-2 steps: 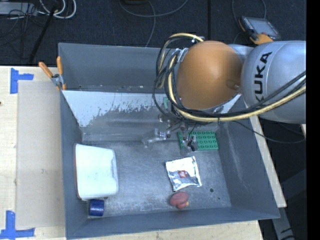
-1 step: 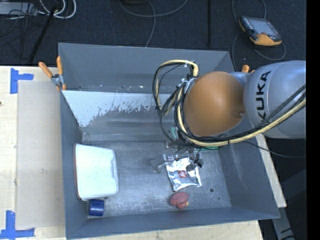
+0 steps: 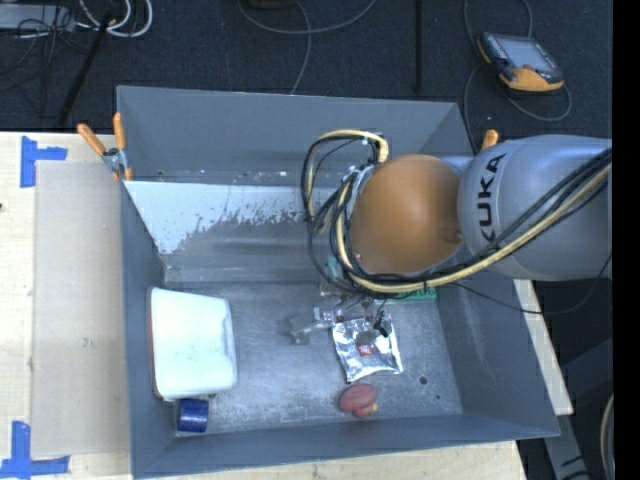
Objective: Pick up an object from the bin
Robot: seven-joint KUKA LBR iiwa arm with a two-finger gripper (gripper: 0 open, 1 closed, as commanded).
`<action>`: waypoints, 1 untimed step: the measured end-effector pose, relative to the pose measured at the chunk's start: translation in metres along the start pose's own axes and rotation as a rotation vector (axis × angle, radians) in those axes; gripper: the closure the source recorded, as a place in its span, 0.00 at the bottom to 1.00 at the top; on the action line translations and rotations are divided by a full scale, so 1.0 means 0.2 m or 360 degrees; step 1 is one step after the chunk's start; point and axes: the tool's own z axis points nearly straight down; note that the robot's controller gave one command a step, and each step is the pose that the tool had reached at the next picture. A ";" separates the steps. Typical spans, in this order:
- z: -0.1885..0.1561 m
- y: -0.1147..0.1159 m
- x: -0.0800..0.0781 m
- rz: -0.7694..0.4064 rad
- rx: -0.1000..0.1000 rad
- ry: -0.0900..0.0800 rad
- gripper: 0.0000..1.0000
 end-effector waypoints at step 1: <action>0.00 0.49 0.04 -0.0249 -0.0006 0.0003 0.00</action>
Offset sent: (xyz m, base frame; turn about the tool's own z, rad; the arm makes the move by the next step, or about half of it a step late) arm -0.0948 -0.0053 0.0030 -0.1576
